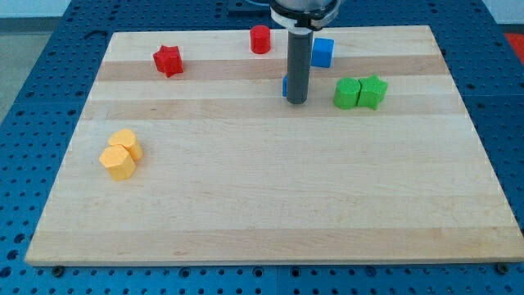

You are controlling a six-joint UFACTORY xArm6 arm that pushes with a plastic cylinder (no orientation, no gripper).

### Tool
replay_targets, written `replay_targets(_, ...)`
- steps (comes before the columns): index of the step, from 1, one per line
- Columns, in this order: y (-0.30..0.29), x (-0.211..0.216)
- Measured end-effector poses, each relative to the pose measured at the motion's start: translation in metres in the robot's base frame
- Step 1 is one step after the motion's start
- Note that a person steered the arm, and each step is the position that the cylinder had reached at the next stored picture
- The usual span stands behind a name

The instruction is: Push blue triangle below to the blue cube

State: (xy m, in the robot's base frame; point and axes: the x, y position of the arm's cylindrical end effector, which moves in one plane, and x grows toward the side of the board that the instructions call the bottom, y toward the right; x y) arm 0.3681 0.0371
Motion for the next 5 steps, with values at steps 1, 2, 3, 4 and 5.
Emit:
replay_targets(1, 0.000, 0.004)
replay_targets(2, 0.000, 0.024)
replay_targets(3, -0.004, 0.024)
replay_targets(4, -0.011, 0.020)
replay_targets(5, -0.011, 0.020)
